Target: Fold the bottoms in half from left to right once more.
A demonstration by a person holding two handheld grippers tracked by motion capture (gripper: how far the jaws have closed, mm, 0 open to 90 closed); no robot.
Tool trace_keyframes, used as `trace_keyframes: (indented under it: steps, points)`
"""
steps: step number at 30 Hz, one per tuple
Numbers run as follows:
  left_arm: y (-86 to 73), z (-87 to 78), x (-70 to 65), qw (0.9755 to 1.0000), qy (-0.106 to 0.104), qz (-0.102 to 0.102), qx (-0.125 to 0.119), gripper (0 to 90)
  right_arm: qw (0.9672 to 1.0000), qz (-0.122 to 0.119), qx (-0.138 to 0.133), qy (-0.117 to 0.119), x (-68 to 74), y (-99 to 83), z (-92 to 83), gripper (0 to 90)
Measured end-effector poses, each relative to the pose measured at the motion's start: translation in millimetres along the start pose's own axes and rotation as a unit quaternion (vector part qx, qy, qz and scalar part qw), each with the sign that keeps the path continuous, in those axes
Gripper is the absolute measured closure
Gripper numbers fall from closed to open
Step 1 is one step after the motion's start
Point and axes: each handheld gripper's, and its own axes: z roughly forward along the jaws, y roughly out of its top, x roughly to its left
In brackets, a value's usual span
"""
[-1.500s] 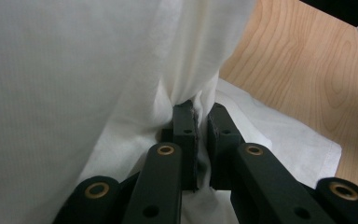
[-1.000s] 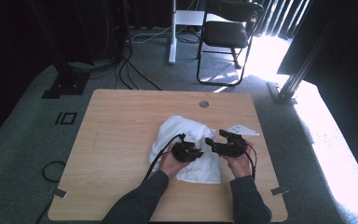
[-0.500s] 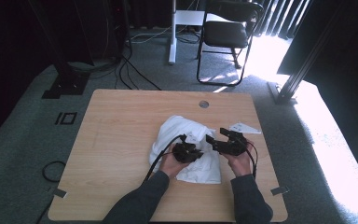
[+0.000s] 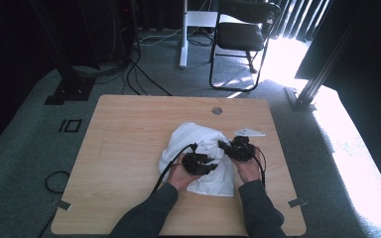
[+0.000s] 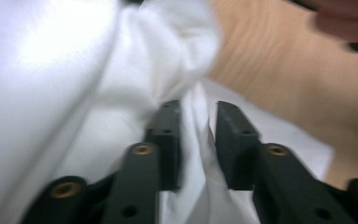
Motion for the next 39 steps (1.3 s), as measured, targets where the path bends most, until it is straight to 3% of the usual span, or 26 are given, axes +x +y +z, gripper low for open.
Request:
trace_keyframes:
  steps: [2, 4, 7, 8, 10, 12, 15, 16, 17, 20, 22, 23, 24, 26, 30, 32, 34, 36, 38, 39]
  points:
    - [5.5, -21.9, -3.0, 0.9996, 0.009, 0.017, -0.02, 62.4, 1.0, 0.001, 0.004, -0.008, -3.6, -0.2, 1.1, 78.9]
    - [9.9, -48.7, 1.7, 0.9979, 0.023, 0.019, -0.057, 61.4, 0.9999, 0.009, 0.007, -0.01, -8.5, -1.6, 2.9, 78.8]
    - [13.3, -85.8, 22.4, 0.9917, 0.077, -0.002, -0.103, 61.1, 0.9997, 0.017, 0.011, -0.011, -14.7, -5.0, 5.2, 78.3]
    - [13.1, -94.3, 32.3, 0.9886, 0.101, -0.014, -0.111, 61.3, 0.9997, 0.02, 0.011, -0.012, -16.4, -6.0, 5.8, 78.1]
    - [10.7, -102.2, 54.2, 0.9847, 0.127, -0.049, -0.109, 63.7, 0.9995, 0.025, 0.012, -0.012, -19.3, -7.7, 7.4, 77.6]
    - [6.9, -97.9, 71.2, 0.9836, 0.138, -0.074, -0.089, 64.7, 0.9995, 0.026, 0.015, -0.014, -21.6, -8.8, 9.4, 76.8]
    - [1.4, -74.4, 75.5, 0.9903, 0.124, -0.057, -0.029, 64.7, 0.9992, 0.029, 0.019, -0.018, -24.4, -9.2, 12.3, 72.5]
    - [-0.9, -66.1, 73.3, 0.9923, 0.112, -0.05, -0.016, 64.7, 0.9991, 0.031, 0.021, -0.02, -25.2, -8.9, 12.8, 68.6]
    - [-3.3, -59.4, 70.6, 0.9928, 0.108, -0.05, -0.016, 64.8, 0.999, 0.032, 0.023, -0.022, -25.9, -8.2, 12.7, 63.1]
    - [-7.4, -53.4, 69.7, 0.9903, 0.106, -0.084, -0.033, 65.1, 0.9974, 0.032, 0.014, -0.062, -24.3, -5.4, 2.8, 44.4]
    - [-7.9, -51.8, 68.3, 0.9893, 0.113, -0.086, -0.033, 65.0, 0.9956, 0.038, -0.017, -0.084, -20.2, -3.5, -14.1, 41.0]
    - [-7.9, -51.8, 68.3, 0.9893, 0.113, -0.086, -0.033, 65.0, 0.9956, 0.038, -0.017, -0.084, -20.2, -3.5, -14.1, 41.0]
    - [-7.4, -50.2, 66.7, 0.989, 0.122, -0.08, -0.025, 65.0, 0.995, 0.024, -0.046, -0.085, -9.7, -2.6, -32.6, 39.9]
    - [-7.5, -50.2, 67.5, 0.9886, 0.123, -0.083, -0.024, 65.0, 0.9946, 0.001, -0.056, -0.087, 1.2, -4.3, -42.2, 40.2]
    - [-7.9, -48.8, 67.7, 0.9872, 0.128, -0.092, -0.025, 65.1, 0.9966, -0.026, -0.061, -0.048, 26.1, -18.1, -48.1, 42.8]
    - [-7.2, -47.5, 66.1, 0.9868, 0.132, -0.09, -0.026, 65.1, 0.9982, -0.045, -0.038, -0.011, 37.7, -26.2, -39.2, 39.1]
    - [-6.5, -46.0, 64.6, 0.986, 0.136, -0.092, -0.029, 65.0, 0.9979, -0.063, -0.011, -0.007, 45.4, -32.2, -25.0, 37.9]
    - [-5.6, -44.9, 63.1, 0.9854, 0.141, -0.091, -0.028, 64.8, 0.9979, -0.061, 0.022, 0.006, 47.1, -36.2, -8.9, 39.6]
    - [-5.0, -43.7, 62.1, 0.9852, 0.143, -0.09, -0.028, 64.2, 0.996, -0.069, 0.057, 0.008, 46.7, -39.4, 4.4, 64.6]
    - [-4.9, -43.3, 61.3, 0.9849, 0.147, -0.088, -0.027, 63.7, 0.9955, -0.071, 0.061, 0.015, 45.7, -40.4, 6.3, 73.4]
